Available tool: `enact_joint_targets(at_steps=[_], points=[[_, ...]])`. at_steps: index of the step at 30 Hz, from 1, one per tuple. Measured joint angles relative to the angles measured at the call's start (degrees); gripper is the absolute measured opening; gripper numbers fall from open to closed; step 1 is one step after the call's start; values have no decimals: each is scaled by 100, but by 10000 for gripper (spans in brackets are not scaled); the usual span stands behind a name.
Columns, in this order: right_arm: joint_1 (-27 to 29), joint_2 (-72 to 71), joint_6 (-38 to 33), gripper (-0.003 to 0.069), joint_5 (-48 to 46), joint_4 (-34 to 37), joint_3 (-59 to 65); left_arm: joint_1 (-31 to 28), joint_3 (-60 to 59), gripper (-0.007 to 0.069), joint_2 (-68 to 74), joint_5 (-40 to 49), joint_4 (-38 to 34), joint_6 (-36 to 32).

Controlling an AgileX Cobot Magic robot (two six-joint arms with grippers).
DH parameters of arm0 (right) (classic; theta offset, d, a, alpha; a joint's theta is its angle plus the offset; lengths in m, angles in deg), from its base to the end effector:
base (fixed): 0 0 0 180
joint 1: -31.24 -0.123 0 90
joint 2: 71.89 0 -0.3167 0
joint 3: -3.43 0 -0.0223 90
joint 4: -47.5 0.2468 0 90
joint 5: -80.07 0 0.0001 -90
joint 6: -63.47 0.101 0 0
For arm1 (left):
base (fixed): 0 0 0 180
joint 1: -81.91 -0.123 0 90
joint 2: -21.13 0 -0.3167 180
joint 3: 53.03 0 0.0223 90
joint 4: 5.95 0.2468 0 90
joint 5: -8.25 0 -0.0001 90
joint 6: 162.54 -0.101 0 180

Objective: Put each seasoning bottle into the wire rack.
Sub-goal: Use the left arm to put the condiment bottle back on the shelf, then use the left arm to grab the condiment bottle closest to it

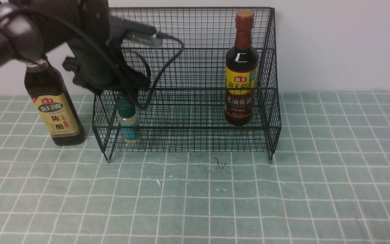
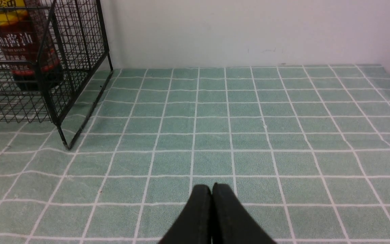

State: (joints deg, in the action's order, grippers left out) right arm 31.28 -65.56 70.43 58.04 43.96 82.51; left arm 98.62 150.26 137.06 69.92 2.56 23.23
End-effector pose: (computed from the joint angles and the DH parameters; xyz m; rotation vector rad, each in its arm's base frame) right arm 0.0258 -0.0024 0.1696 0.0767 1.8729 0.0220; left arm 0.4154 -0.1110 0.3286 0.3090 2.6556 0.0740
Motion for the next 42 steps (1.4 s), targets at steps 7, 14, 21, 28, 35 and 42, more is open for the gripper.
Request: enact_joint_targets(at_steps=[7, 14, 21, 28, 35, 42], points=[[0, 0, -14, -13, 0, 0, 0, -18, 650, 223, -710, 888, 464, -102], [0, 0, -14, -13, 0, 0, 0, -613, 355, -3, -1654, 875, 610, 2], [0, 0, -14, -13, 0, 0, 0, -1419, -810, -6, -2628, -637, 142, 190], [0, 0, -16, -13, 0, 0, 0, -1560, -1327, 36, -2306, -1796, -43, 128], [0, 0, -16, -13, 0, 0, 0, -1560, -1327, 300, -1794, -2279, 162, 100], [0, 0, -16, -13, 0, 0, 0, -1560, -1327, 571, -1334, -2326, 737, 108]])
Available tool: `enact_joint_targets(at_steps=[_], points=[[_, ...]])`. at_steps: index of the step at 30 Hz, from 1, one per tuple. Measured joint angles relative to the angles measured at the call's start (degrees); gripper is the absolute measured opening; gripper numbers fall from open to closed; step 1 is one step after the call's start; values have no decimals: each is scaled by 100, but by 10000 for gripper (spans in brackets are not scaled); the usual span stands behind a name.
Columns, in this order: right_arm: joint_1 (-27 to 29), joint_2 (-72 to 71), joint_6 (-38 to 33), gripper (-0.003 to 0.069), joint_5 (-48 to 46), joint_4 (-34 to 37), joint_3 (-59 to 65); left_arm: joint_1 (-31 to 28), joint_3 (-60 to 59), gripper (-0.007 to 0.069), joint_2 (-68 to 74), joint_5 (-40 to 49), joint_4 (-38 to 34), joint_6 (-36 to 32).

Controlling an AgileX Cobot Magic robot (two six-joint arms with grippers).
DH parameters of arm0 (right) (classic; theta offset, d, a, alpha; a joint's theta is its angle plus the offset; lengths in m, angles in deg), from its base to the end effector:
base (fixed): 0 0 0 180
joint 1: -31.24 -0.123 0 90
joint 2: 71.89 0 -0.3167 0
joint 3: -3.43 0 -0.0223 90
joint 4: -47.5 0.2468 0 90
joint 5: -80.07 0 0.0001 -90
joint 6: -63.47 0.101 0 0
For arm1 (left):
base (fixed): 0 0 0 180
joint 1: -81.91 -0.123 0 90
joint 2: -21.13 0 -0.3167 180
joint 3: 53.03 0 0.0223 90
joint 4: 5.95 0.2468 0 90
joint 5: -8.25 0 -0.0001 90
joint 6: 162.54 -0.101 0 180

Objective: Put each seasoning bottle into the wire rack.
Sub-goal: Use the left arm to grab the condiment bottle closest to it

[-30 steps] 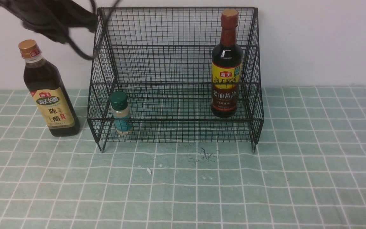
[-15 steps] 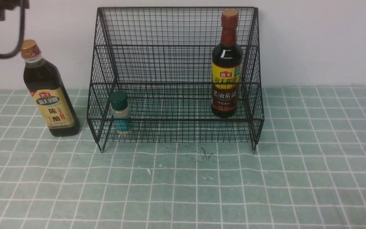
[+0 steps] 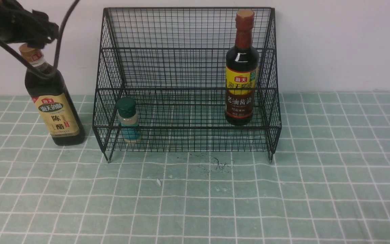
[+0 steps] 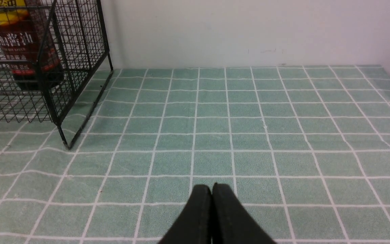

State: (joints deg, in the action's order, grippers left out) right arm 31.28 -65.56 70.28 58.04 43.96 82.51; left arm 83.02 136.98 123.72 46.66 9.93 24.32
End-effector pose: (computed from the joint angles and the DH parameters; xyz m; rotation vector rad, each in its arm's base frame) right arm 0.0258 -0.0024 0.1696 0.0743 1.8730 0.0202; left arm 0.3931 0.0096 0.3793 0.0442 2.2656 0.2361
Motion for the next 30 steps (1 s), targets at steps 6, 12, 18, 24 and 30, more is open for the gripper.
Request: enact_joint_targets(at_steps=[6, 12, 18, 24, 30], points=[[0, 0, 0, -13, 0, 0, 0, 0, -6, 610, 297, -139, 240, 6], [0, 0, 0, -13, 0, 0, 0, 0, -6, 563, 433, -180, 261, 6], [0, 0, 0, -13, 0, 0, 0, 0, -6, 371, 577, -120, 272, 281], [0, 0, 25, -13, 0, 0, 0, 8, 7, 329, 549, -91, 195, 537], [0, 0, 51, -13, 0, 0, 0, 8, 111, 321, 340, 443, 306, 518]])
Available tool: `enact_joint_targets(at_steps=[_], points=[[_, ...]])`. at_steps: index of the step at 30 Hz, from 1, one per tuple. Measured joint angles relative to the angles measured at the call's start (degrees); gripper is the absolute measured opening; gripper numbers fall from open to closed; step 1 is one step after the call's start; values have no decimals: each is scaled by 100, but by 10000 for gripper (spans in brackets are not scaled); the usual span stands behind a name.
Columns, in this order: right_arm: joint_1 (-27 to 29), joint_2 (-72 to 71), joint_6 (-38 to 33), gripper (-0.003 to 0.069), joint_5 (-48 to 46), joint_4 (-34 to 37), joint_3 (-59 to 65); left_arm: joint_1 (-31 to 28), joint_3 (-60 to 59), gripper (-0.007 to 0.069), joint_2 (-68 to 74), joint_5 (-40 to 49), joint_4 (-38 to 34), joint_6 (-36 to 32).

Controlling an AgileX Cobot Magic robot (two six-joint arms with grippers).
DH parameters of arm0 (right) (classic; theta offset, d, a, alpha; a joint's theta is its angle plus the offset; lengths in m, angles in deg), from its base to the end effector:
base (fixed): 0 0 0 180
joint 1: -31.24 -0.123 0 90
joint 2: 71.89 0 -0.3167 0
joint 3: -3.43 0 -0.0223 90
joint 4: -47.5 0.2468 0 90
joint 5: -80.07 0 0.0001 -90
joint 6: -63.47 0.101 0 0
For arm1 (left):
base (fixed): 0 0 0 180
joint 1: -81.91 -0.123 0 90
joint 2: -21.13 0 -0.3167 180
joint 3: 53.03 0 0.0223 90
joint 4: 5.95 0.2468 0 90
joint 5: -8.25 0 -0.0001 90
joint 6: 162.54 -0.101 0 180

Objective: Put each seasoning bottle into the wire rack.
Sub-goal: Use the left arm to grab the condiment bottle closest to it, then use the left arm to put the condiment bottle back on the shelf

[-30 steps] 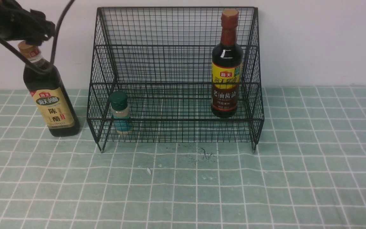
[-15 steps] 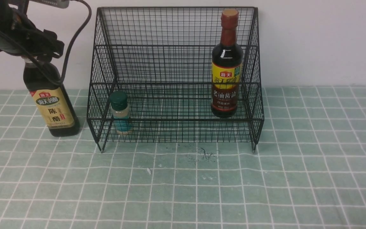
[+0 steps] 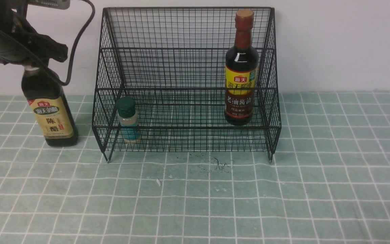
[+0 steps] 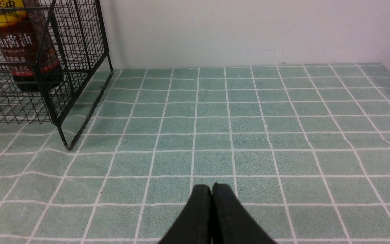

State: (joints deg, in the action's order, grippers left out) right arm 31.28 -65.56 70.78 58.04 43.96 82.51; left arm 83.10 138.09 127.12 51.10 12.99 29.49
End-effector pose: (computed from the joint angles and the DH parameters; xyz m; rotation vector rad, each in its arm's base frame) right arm 0.0258 -0.0024 0.1696 0.0825 1.8727 0.0262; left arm 0.4036 0.0139 0.3576 -0.0387 2.3669 0.2717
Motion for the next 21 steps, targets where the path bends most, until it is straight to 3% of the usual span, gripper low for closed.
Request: enact_joint_targets(at_steps=[7, 16, 21], points=[[0, 0, 10, -13, 0, 0, 0, -19, 687, 322, -420, 192, 4, -24], [0, 0, 10, -13, 0, 0, 0, 15, 1919, 322, -629, 187, -1068, -136], [0, 0, 10, -13, 0, 0, 0, 332, 2015, 322, -629, -84, -1409, -311]])
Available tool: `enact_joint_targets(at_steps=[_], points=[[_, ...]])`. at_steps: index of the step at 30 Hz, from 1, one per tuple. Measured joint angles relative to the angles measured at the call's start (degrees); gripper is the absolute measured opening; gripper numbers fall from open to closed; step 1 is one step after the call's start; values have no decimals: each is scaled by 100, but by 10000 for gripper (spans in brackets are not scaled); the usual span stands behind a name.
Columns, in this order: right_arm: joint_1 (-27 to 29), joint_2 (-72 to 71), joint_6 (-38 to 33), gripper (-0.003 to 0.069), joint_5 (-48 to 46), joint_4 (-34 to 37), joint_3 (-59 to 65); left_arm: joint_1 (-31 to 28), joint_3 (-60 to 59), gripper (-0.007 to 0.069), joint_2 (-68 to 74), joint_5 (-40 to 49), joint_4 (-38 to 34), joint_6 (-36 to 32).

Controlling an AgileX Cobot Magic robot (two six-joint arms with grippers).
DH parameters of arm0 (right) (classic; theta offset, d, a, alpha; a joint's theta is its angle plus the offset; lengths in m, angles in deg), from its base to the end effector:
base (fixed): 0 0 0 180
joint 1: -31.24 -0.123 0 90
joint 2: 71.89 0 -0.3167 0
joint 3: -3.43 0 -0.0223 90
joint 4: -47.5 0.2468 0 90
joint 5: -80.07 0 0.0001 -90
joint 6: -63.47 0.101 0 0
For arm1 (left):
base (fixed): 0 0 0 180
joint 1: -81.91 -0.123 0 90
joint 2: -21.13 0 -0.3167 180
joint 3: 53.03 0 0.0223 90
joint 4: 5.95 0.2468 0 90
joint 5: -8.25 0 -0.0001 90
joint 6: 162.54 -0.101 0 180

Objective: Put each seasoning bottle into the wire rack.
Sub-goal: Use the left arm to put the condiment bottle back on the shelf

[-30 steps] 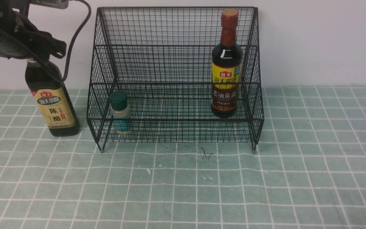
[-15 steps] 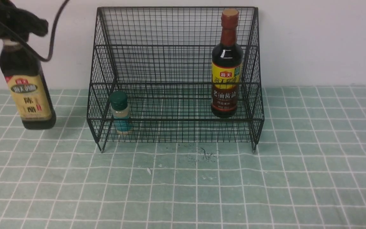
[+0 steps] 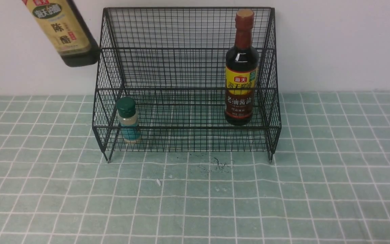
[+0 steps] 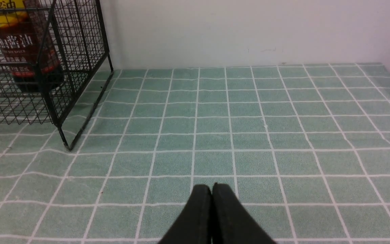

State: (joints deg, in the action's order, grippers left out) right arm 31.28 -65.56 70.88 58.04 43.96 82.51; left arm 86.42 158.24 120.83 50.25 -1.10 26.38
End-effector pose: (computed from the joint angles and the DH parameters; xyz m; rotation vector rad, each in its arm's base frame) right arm 0.0258 -0.0024 0.1696 0.0841 1.8726 0.0274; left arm 0.3685 -0.0233 0.5115 -0.0514 1.9248 -0.0604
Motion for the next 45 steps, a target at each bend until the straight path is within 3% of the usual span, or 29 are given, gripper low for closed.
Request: enact_joint_targets(at_steps=[10, 45], points=[[0, 0, 0, -13, 0, 0, 0, 644, 0, 322, 273, -501, -81, -79], [0, 0, 0, -13, 0, 0, 0, 1343, -6, 322, 1922, -776, -43, -163]])
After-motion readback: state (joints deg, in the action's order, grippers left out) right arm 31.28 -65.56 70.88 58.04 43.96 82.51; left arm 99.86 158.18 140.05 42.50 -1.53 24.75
